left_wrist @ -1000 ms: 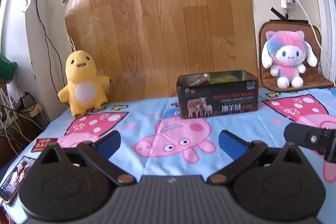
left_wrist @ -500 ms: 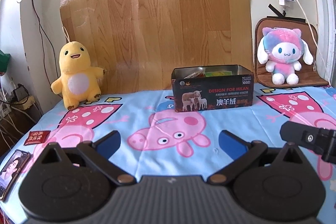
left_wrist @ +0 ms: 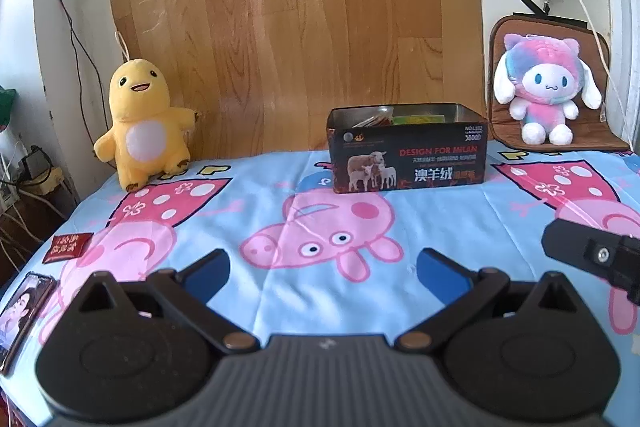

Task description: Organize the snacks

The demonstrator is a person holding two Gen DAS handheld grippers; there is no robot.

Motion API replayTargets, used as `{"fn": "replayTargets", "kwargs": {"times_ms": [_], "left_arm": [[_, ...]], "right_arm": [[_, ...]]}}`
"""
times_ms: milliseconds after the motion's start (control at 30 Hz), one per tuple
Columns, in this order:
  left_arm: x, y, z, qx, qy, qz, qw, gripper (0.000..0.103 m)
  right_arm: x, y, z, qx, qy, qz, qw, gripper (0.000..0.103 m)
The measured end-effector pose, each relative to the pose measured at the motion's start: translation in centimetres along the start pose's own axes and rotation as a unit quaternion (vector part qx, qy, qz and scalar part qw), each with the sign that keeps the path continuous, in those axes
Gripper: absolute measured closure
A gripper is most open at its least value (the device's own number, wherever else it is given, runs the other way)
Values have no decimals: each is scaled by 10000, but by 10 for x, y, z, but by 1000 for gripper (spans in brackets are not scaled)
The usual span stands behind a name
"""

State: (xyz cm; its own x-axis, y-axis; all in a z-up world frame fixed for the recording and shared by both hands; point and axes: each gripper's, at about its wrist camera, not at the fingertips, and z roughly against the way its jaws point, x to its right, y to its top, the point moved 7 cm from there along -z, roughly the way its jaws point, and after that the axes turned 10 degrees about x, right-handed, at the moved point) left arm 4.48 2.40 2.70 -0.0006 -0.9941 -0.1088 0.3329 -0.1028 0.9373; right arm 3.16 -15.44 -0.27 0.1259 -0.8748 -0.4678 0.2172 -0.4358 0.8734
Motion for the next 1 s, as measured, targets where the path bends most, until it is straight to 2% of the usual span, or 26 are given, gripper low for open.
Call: {"fn": "replayTargets", "kwargs": {"times_ms": [1000], "left_arm": [[6, -5, -5, -310, -171, -45, 9994, 0]], "right_arm": [[1, -1, -1, -28, 9, -3, 10000, 7]]}}
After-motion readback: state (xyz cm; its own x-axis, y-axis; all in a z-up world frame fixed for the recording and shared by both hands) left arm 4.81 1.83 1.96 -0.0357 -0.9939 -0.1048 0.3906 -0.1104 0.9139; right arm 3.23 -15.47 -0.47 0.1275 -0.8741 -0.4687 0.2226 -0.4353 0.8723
